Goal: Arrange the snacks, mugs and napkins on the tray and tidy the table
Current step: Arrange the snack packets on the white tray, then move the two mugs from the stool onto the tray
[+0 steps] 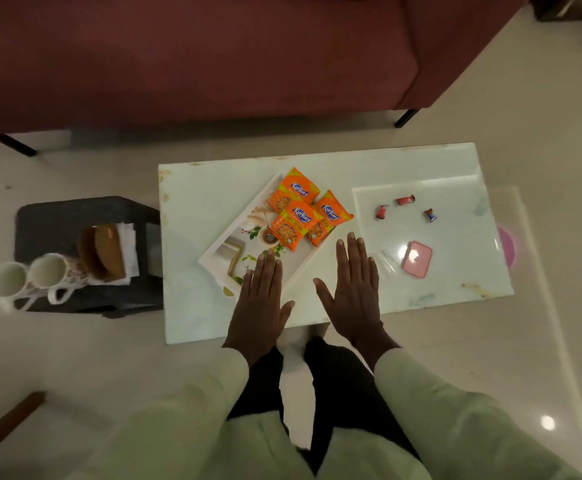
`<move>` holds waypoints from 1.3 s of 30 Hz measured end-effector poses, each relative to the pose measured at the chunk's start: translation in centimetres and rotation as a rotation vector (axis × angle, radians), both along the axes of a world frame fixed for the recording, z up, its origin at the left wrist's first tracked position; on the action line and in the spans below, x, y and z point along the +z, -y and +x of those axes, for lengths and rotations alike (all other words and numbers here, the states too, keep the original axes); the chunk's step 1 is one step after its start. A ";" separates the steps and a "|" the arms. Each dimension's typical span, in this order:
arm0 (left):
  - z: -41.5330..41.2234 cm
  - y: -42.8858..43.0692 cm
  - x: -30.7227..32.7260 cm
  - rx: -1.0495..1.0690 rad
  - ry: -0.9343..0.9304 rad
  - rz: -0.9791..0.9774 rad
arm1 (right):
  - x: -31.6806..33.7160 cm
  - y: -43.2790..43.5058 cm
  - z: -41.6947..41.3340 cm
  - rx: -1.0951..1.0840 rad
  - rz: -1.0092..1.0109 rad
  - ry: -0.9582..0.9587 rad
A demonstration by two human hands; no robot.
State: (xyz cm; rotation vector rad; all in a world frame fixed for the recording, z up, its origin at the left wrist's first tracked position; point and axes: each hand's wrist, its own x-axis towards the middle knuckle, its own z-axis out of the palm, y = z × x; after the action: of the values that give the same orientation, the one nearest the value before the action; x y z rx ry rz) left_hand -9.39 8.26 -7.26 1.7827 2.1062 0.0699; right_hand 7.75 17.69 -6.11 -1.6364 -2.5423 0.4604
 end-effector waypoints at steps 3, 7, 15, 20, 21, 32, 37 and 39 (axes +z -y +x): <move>-0.5 2.2 2.3 0.041 -0.037 -0.029 | 2.2 1.3 1.0 0.003 -0.038 0.021; -0.9 4.6 4.2 0.150 -0.035 -0.088 | 3.8 2.7 2.2 -0.005 -0.054 0.031; -0.7 5.1 5.8 0.114 -0.060 -0.046 | 4.4 2.1 4.6 0.137 -0.077 0.056; 0.5 4.9 7.2 0.283 -0.041 0.003 | 5.6 -0.6 4.2 0.190 -0.036 0.038; 0.7 5.0 7.3 0.310 -0.034 0.012 | 5.8 -0.9 3.9 0.209 -0.030 0.031; -3.5 9.9 7.4 0.569 -0.050 0.045 | 5.6 0.6 -2.1 0.425 -0.001 0.049; -8.8 14.8 7.4 0.587 -0.051 0.018 | 5.3 4.0 -9.0 0.438 -0.019 0.044; -11.6 17.0 7.5 0.562 -0.053 0.009 | 5.3 6.2 -12.2 0.432 -0.033 0.037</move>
State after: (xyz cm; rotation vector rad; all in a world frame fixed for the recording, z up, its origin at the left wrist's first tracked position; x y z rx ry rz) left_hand -21.02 -8.70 0.26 1.1553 2.5826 0.1811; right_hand -4.45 11.45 -0.82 -1.1033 -2.9313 0.5071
